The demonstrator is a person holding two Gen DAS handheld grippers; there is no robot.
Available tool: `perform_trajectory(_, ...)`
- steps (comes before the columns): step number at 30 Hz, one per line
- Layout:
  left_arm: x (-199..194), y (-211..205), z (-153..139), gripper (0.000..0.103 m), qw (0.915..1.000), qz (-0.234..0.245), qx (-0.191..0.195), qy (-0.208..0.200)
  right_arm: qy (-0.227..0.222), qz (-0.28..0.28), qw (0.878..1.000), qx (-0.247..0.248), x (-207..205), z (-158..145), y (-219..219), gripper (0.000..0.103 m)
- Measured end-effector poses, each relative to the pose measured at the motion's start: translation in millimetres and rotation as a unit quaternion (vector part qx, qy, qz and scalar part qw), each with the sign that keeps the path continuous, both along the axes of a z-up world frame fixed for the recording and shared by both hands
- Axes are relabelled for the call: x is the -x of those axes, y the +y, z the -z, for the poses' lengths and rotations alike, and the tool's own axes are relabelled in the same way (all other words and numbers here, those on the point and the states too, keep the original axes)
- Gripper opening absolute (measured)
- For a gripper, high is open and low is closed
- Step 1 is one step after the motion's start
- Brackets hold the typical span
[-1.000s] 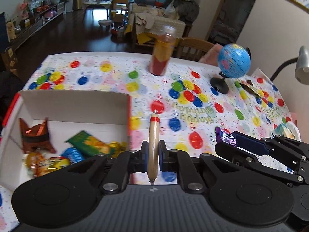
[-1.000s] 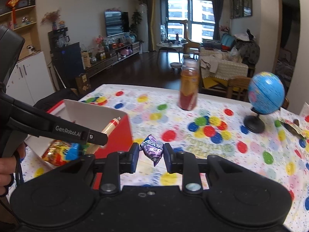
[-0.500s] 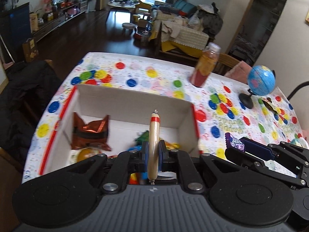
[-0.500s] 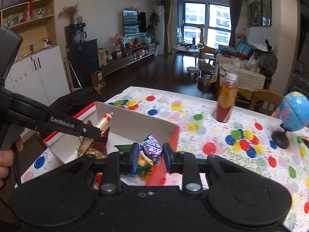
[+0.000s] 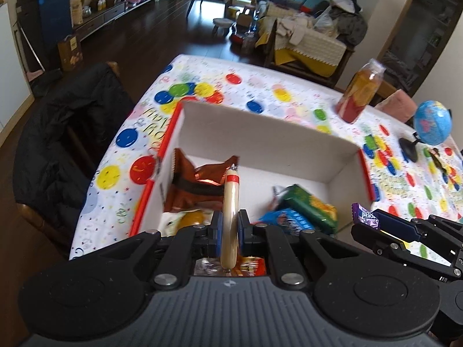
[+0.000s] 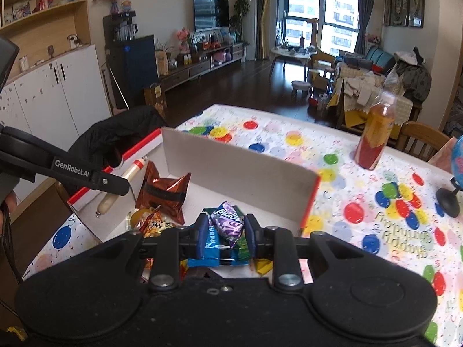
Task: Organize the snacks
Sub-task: 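Carry the sausage stick and purple candy into the box and open both grippers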
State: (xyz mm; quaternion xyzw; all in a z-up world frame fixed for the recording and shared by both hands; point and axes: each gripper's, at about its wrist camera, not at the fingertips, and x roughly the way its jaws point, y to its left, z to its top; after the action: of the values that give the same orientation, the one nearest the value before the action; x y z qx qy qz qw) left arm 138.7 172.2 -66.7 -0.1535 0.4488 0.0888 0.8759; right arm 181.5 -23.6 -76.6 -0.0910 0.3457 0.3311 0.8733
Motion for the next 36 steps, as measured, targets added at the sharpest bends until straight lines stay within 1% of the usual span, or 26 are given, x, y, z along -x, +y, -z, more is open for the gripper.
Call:
perform_trajectory(4,-5,7,13,0.01,0.9998,0.001,0.0,0.018,0.009,-0.014,1.0,0.011,-1,11,17,0.025)
perform_trajectory(9,-8,6,26,0.01,0.9994,0.013,-0.004,0.033,0.026,-0.026,0.999,0.026,-1,26,34,0.025)
perform_trajectory(14,-9,2,37,0.01,0.9986,0.021,-0.01,0.047,0.042,-0.027,0.998,0.034,1,35,38,0.026)
perform_trajectory(20,-9,3,46,0.01,0.9972,0.033,0.0,0.067,0.062,-0.021,0.997,0.035,3,41,35,0.031)
perform_trajectory(26,-5,2,44,0.01,0.9976,0.035,-0.001,0.06,0.071,-0.017,0.997,0.033,8,45,34,0.033)
perform_trajectory(28,-4,0,43,0.011,0.9975,0.04,-0.001,0.059,0.07,-0.015,0.997,0.031,10,44,33,0.037)
perform_trajectory(30,-2,-2,40,0.012,0.9976,0.042,-0.005,0.055,0.068,-0.011,0.997,0.029,11,41,31,0.039)
perform_trajectory(33,1,-4,34,0.018,0.9979,0.044,-0.008,0.048,0.067,-0.006,0.997,0.023,13,37,28,0.042)
perform_trajectory(35,4,-7,28,0.026,0.9981,0.045,-0.013,0.039,0.065,-0.005,0.998,0.017,15,32,25,0.044)
perform_trajectory(36,6,-8,25,0.027,0.9983,0.045,-0.016,0.035,0.063,-0.004,0.998,0.014,17,29,23,0.046)
